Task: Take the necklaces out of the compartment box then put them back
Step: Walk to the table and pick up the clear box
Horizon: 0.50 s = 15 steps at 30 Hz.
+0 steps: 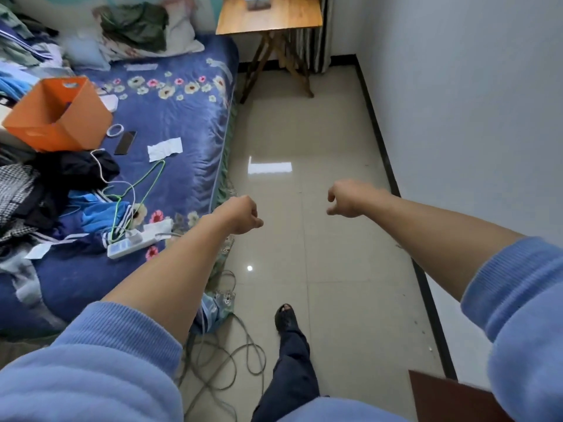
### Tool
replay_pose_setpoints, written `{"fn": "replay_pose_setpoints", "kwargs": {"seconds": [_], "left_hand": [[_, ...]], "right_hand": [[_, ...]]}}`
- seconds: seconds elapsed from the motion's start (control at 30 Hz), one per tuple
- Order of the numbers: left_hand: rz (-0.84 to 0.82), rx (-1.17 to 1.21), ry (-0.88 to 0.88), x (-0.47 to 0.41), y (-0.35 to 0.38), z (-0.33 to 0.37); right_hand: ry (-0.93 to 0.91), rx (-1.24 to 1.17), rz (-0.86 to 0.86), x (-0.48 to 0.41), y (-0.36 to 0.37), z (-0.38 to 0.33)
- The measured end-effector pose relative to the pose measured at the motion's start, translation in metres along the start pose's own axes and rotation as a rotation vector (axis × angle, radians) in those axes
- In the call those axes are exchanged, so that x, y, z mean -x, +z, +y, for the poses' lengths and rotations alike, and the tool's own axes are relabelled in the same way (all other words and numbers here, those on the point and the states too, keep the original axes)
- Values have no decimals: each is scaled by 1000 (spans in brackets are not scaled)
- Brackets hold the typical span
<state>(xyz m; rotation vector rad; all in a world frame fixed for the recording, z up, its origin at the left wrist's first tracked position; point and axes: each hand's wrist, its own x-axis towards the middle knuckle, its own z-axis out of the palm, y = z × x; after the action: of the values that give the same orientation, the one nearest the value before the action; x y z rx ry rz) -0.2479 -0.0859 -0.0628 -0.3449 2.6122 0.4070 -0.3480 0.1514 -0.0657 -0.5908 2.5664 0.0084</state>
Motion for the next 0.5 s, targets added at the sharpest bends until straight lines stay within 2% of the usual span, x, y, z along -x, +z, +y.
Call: {"fn": "replay_pose_setpoints", "kwargs": {"seconds": [0.2,0.5], "left_hand": [[-62,-23,6,-108,-70,-7],[-81,-33,49,-262,-157,25]], "right_hand": [[38,-37,-6,-99,-59,9],[99,-64,-15,-235,-145,57]]}}
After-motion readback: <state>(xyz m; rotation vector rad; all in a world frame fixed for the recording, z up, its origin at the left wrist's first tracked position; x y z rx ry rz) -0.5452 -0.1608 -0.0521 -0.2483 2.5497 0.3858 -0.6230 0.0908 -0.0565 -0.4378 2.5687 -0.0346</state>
